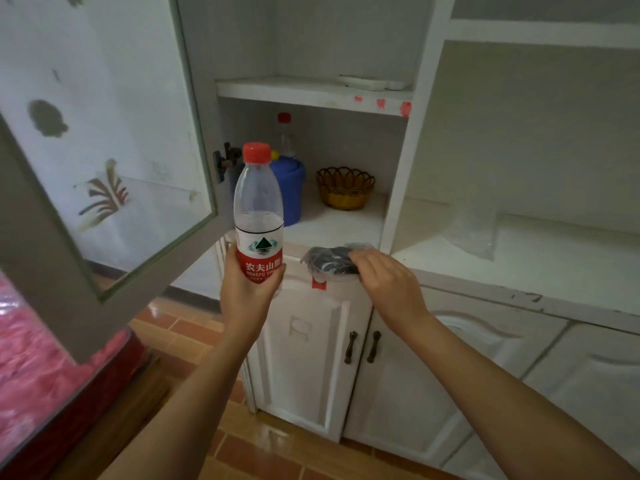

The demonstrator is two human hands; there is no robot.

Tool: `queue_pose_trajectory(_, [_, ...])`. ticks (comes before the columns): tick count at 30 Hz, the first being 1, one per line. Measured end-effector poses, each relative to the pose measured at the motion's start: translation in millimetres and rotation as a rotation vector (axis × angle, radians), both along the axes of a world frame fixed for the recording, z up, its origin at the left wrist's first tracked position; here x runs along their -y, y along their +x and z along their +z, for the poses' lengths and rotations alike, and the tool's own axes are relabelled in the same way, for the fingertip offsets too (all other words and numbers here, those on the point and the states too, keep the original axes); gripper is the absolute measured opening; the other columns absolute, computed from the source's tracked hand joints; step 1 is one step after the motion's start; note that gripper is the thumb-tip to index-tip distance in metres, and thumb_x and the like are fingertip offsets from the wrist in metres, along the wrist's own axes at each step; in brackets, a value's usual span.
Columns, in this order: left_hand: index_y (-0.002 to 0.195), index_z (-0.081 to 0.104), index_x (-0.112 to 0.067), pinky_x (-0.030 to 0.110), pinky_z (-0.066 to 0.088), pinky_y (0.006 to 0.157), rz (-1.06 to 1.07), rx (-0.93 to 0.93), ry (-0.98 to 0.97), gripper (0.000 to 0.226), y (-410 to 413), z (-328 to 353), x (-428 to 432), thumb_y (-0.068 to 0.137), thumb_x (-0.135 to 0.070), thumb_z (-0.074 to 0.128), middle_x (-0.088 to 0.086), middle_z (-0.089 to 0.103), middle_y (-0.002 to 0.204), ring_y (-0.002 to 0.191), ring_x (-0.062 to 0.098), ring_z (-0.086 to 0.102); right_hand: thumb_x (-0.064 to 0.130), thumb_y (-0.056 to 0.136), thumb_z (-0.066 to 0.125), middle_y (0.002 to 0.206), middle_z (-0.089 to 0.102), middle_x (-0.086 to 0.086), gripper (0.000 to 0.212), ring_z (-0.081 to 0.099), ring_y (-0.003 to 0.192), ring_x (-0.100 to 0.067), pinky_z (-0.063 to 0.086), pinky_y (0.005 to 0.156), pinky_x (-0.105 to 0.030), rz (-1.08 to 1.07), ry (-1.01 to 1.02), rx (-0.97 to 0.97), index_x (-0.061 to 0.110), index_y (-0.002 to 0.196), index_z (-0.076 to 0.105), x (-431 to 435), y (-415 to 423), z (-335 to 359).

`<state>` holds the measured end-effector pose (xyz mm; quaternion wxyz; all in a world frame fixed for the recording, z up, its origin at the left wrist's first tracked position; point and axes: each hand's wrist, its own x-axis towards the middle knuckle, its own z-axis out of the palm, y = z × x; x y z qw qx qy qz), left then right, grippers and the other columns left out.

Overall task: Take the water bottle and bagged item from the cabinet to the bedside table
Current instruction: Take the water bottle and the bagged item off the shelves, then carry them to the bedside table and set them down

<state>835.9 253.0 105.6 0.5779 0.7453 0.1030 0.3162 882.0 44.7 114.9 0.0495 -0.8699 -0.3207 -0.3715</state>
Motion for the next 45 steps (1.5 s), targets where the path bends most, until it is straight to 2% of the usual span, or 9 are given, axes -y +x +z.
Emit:
queue_pose_trajectory(7, [0.131,0.037,-0.015,0.03,0.048,0.085,0.125,0.04,0.002,0.072,-92,-6,31,0.071,-0.018,0.076,0.003,0.055,0.121,0.105,0.017,0.055,-0.003,0.06,0.08,0.098,0.071,-0.016,0.048,0.068,0.09,-0.029,0.055,0.076,-0.037,0.178,0.002,0.087,0.0,0.105,0.065,26,-57,-1])
queue_pose_trajectory(9, [0.129,0.039,-0.013,0.026,0.048,0.083,0.167,0.044,0.0,0.069,-120,-6,35,0.071,-0.015,0.075,0.002,0.056,0.117,0.1,0.014,0.056,-0.003,0.059,0.08,0.097,0.071,-0.015,0.047,0.068,0.089,-0.028,0.055,0.076,-0.036,0.233,0.008,0.093,0.0,0.104,0.065,25,-73,-2])
queue_pose_trajectory(12, [0.125,0.041,-0.015,0.031,0.049,0.083,0.255,0.046,0.033,0.065,-160,-8,33,0.07,-0.018,0.076,0.0,0.056,0.112,0.098,0.014,0.057,-0.001,0.061,0.08,0.1,0.07,-0.016,0.049,0.068,0.092,-0.029,0.055,0.078,-0.038,0.321,0.001,0.049,0.0,0.107,0.064,16,-96,-2])
queue_pose_trajectory(14, [0.127,0.04,-0.015,0.033,0.049,0.084,0.324,0.038,0.049,0.067,-186,-8,26,0.071,-0.019,0.076,0.0,0.056,0.113,0.099,0.016,0.056,0.001,0.062,0.081,0.102,0.07,-0.018,0.051,0.067,0.093,-0.03,0.054,0.079,-0.04,0.379,-0.011,0.021,-0.001,0.109,0.062,4,-112,-2])
queue_pose_trajectory(21, [0.125,0.038,-0.013,0.022,0.042,0.075,0.598,0.028,0.096,0.065,-286,2,-21,0.072,-0.025,0.075,-0.003,0.052,0.112,0.099,0.014,0.052,0.006,0.067,0.078,0.1,0.069,-0.02,0.045,0.068,0.091,-0.033,0.056,0.074,-0.041,0.624,-0.001,0.007,-0.001,0.108,0.062,-66,-176,3])
queue_pose_trajectory(25, [0.124,0.039,-0.014,0.031,0.045,0.077,0.761,0.024,0.077,0.066,-362,5,-53,0.07,-0.021,0.077,-0.004,0.053,0.109,0.096,0.016,0.054,0.007,0.076,0.067,0.098,0.07,-0.016,0.031,0.068,0.089,-0.03,0.056,0.072,-0.037,0.75,0.031,0.049,0.003,0.106,0.062,-121,-221,4])
queue_pose_trajectory(32, [0.117,0.042,-0.018,0.034,0.047,0.076,1.056,-0.001,0.035,0.06,-523,5,-99,0.068,-0.023,0.078,-0.004,0.058,0.103,0.092,0.018,0.058,0.005,0.081,0.045,0.1,0.07,-0.016,0.03,0.067,0.092,-0.031,0.055,0.075,-0.038,1.049,0.085,0.038,0.001,0.104,0.064,-224,-343,-6])
queue_pose_trajectory(38, [0.12,0.043,-0.02,0.032,0.045,0.08,1.306,-0.012,0.011,0.063,-664,-4,-115,0.068,-0.022,0.078,-0.002,0.06,0.11,0.099,0.018,0.058,0.006,0.08,0.049,0.101,0.07,-0.014,0.03,0.068,0.091,-0.03,0.056,0.07,-0.037,1.274,0.089,-0.001,0.002,0.106,0.063,-296,-470,-19])
queue_pose_trajectory(45, [0.115,0.041,-0.024,0.039,0.048,0.085,1.575,-0.049,-0.002,0.062,-797,-19,-101,0.067,-0.022,0.079,-0.002,0.058,0.109,0.1,0.021,0.059,0.011,0.079,0.055,0.101,0.07,-0.012,0.028,0.067,0.091,-0.027,0.055,0.068,-0.032,1.52,0.055,-0.009,0.004,0.105,0.063,-342,-599,-29])
